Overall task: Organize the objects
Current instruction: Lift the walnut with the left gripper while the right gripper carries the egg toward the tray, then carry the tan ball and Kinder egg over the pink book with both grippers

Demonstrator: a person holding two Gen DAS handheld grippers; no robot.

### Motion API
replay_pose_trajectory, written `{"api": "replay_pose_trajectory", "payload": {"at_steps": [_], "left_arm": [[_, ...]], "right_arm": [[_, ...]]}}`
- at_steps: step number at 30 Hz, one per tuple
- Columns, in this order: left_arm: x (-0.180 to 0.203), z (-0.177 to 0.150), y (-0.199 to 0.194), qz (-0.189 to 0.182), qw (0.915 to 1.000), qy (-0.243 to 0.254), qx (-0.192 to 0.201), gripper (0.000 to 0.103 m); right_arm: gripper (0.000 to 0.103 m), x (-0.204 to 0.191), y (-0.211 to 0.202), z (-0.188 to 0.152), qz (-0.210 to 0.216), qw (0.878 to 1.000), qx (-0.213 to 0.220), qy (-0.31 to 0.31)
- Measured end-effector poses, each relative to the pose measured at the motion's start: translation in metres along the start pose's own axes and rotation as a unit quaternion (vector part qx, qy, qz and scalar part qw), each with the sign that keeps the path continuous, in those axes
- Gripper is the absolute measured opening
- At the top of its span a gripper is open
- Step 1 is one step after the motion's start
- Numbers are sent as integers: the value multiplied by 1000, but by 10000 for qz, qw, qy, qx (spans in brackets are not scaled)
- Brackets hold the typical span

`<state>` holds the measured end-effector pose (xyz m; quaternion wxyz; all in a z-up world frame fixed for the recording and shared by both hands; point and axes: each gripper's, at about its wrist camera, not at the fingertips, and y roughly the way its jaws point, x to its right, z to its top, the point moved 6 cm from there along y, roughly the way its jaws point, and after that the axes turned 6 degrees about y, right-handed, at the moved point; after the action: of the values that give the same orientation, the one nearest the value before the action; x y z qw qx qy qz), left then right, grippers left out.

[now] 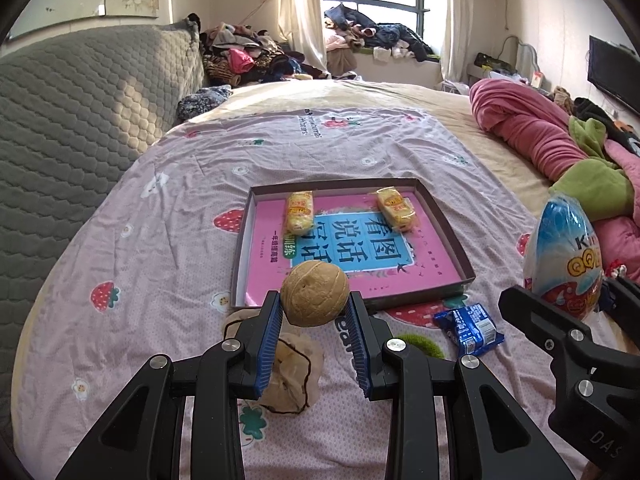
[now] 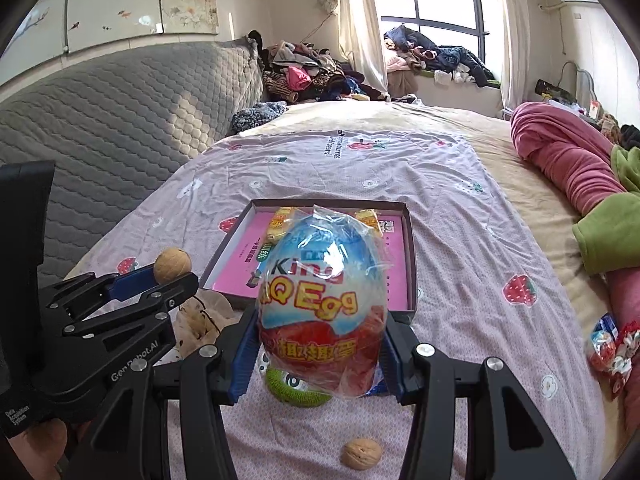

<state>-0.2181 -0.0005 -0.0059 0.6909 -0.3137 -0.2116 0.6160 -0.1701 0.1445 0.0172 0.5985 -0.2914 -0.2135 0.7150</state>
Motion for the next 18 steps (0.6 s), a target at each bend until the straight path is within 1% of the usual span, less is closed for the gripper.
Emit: {"api": "replay_pose_trajectory", "payload": {"at_steps": [7, 18], "left_arm": [[3, 5, 10, 17, 10000, 34, -48, 34], [-1, 21, 17, 82, 10000, 42, -10, 34]], "right_arm": [[52, 4, 6, 8, -12, 10000, -4, -11], [53, 0, 18, 21, 2, 9999, 28, -123]]}}
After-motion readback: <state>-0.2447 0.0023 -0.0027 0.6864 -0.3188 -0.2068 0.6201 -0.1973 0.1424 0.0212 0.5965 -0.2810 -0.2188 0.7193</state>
